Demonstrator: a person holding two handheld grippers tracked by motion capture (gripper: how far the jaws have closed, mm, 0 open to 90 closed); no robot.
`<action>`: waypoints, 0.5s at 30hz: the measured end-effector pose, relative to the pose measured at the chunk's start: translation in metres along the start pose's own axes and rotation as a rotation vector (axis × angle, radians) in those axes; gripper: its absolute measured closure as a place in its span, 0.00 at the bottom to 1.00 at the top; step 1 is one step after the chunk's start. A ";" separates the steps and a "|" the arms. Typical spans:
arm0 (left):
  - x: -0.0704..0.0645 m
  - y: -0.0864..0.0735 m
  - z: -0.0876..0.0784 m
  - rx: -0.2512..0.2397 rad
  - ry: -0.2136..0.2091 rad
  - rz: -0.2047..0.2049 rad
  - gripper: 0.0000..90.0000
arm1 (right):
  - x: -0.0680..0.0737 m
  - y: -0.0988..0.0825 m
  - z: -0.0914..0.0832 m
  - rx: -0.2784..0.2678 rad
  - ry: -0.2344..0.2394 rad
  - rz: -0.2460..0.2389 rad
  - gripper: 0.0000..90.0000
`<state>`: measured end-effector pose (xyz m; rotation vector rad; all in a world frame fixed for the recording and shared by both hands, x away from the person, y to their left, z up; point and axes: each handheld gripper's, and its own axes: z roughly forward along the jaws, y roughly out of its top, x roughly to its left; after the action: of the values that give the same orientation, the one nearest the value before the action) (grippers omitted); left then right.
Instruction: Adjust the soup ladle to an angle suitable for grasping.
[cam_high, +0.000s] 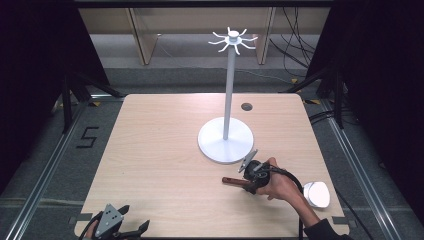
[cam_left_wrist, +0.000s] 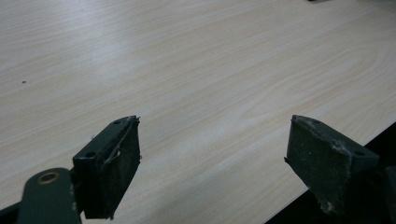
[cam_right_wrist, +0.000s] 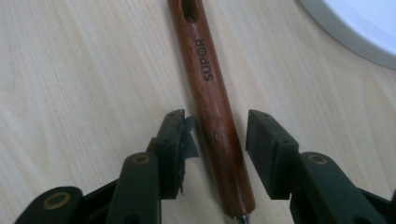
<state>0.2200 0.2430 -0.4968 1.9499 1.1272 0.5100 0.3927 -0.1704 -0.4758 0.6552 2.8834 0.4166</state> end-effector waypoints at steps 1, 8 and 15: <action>0.000 0.000 0.001 -0.006 -0.004 -0.001 0.19 | 0.000 0.001 0.001 0.002 0.001 -0.003 0.67; 0.000 0.000 0.001 -0.005 -0.006 0.001 0.19 | 0.003 0.012 0.004 0.103 -0.001 -0.009 0.76; 0.000 0.000 0.000 -0.002 -0.006 0.007 0.19 | 0.000 0.017 0.005 0.130 0.004 -0.100 0.79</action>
<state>0.2198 0.2426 -0.4968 1.9532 1.1159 0.5090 0.4003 -0.1543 -0.4753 0.5258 2.9500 0.2192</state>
